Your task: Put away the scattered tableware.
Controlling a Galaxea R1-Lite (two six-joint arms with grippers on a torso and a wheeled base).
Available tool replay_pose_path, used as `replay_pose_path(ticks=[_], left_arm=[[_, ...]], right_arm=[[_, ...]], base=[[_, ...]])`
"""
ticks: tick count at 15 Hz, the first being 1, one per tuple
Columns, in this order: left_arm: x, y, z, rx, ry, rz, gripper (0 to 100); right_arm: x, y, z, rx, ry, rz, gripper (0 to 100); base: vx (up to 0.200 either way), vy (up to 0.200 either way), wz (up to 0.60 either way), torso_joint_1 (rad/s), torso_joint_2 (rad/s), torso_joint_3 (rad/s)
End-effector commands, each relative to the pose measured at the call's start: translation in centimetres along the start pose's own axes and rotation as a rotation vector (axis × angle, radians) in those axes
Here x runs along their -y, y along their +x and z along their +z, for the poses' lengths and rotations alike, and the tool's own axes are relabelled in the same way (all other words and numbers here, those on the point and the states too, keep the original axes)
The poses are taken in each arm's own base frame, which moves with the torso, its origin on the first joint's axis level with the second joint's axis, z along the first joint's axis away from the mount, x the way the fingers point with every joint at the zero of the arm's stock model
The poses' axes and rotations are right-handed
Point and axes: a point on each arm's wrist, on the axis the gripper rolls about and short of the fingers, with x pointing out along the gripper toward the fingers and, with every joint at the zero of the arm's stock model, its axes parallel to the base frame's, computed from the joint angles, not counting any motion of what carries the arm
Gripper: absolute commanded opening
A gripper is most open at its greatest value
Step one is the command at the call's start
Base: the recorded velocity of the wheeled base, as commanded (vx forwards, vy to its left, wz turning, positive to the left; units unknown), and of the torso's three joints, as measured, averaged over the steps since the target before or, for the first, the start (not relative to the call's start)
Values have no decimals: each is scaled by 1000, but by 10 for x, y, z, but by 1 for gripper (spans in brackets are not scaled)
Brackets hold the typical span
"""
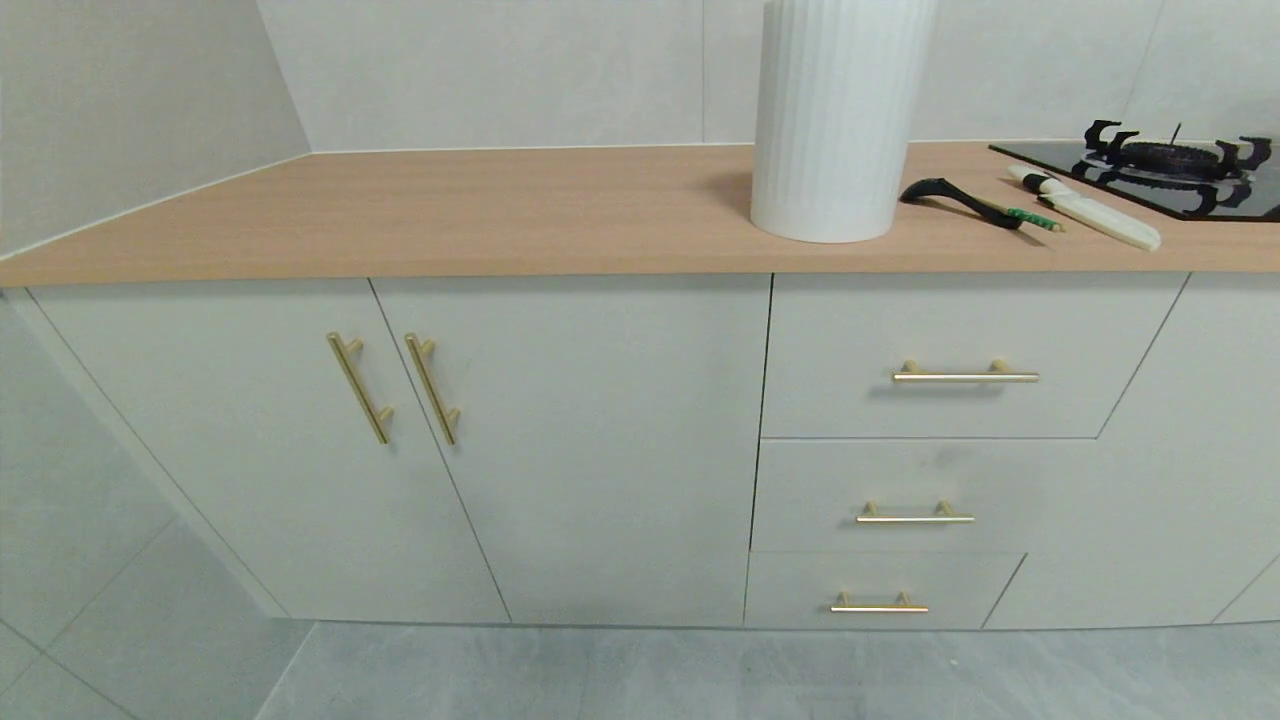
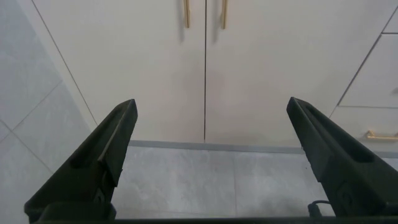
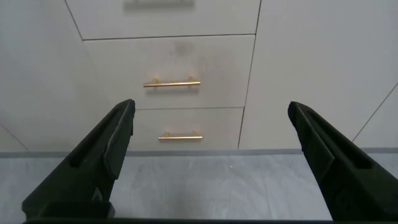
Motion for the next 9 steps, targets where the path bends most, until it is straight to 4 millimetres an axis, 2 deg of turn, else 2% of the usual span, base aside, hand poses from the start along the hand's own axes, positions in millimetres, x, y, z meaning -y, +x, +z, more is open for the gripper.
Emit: replay_pose_path(ticks=[1,4,6,7,9], left_arm=[[0,0,0,0,0,0,100],[0,0,0,1,0,0,100],[0,0,0,1,0,0,100],[0,0,0,1,0,0,100],[0,0,0,0,0,0,100]], right_arm=[[0,0,0,-1,-7,9,100],[-1,0,0,-1,-11,27,100],[-1,-10,33,105,69,75,100],[-2,-7,50,74,91,147,100],[-3,13,54,-86,93,199,100]], base=[[0,0,0,0,0,0],[0,0,0,0,0,0],[0,0,0,0,0,0],[0,0,0,0,0,0],[0,0,0,0,0,0]])
